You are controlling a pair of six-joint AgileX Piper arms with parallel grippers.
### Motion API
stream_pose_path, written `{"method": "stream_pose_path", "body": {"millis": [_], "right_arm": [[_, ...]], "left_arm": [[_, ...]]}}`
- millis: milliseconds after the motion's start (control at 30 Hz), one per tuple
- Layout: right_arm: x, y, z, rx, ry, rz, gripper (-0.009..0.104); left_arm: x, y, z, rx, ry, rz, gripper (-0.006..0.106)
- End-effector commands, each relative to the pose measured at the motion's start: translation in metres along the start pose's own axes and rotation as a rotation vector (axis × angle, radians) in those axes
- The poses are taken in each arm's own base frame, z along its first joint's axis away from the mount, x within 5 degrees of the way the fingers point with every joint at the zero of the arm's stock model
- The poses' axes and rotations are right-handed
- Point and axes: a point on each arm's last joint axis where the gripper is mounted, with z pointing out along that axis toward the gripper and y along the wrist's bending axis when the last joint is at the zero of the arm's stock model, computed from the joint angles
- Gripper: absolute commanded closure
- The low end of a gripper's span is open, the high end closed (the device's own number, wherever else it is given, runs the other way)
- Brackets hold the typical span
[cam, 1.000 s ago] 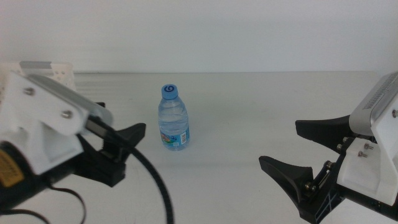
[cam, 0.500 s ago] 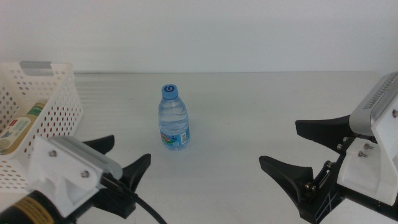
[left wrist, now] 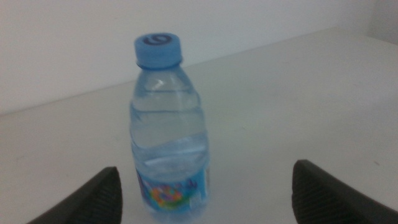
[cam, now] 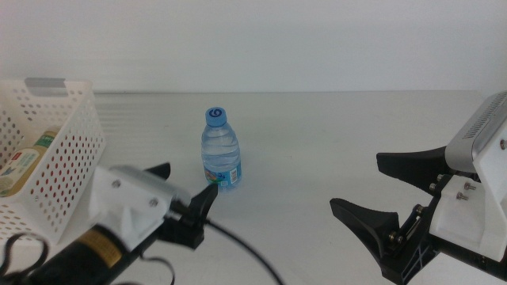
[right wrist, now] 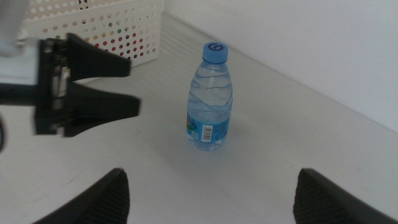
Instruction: Use arms to grab the bottles and put them into the dustbin to the left of the table.
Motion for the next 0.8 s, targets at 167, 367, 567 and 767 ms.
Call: {"method": "stream_pose_path", "body": {"millis": [167, 367, 567, 767], "right_arm": [[-0.017, -0.001, -0.004, 0.003, -0.108, -0.014, 0.011], [-0.017, -0.001, -0.004, 0.003, -0.108, -0.014, 0.011], [-0.018, -0.001, -0.004, 0.003, -0.109, -0.014, 0.011], [-0.018, -0.001, -0.004, 0.003, -0.109, -0.014, 0.011]], "left_arm": [[-0.02, 0.012, 0.034, 0.044, -0.135, -0.03, 0.01], [-0.02, 0.022, 0.057, 0.077, -0.127, -0.034, 0.01], [-0.02, 0.027, 0.086, 0.077, -0.129, -0.053, 0.01], [-0.015, 0.03, 0.11, 0.072, -0.108, -0.056, 0.01]]}}
